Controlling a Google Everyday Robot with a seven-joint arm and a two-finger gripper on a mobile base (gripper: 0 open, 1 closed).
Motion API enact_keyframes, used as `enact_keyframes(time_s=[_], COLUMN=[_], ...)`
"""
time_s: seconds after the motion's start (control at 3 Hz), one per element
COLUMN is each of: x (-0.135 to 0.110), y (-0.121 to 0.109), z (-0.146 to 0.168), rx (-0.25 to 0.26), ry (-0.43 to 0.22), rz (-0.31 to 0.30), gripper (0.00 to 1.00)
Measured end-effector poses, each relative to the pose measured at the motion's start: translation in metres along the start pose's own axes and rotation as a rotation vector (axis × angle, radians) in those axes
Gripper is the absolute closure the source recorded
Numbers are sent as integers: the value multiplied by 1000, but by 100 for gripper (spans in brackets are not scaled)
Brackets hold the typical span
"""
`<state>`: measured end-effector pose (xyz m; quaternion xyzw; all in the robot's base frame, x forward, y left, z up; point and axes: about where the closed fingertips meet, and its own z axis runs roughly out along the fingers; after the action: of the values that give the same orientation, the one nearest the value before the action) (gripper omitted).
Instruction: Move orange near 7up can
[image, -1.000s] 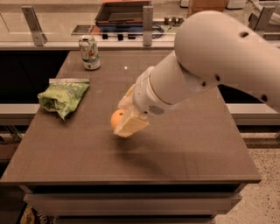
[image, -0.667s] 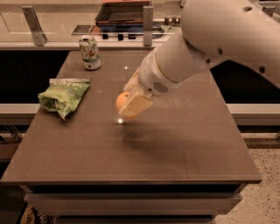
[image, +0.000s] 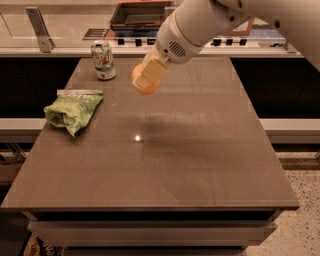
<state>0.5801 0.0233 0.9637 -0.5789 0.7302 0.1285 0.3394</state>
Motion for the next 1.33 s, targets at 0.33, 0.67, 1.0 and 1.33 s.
enact_keyframes(time_s=[0.33, 0.67, 1.0, 1.33], x=[-22, -38, -43, -37], y=[-28, -50, -68, -84], z=[17, 46, 78, 105], rx=[49, 101, 149, 194], ry=[-41, -93, -124, -132], rz=[40, 53, 51, 48], gripper=[100, 100, 100, 100])
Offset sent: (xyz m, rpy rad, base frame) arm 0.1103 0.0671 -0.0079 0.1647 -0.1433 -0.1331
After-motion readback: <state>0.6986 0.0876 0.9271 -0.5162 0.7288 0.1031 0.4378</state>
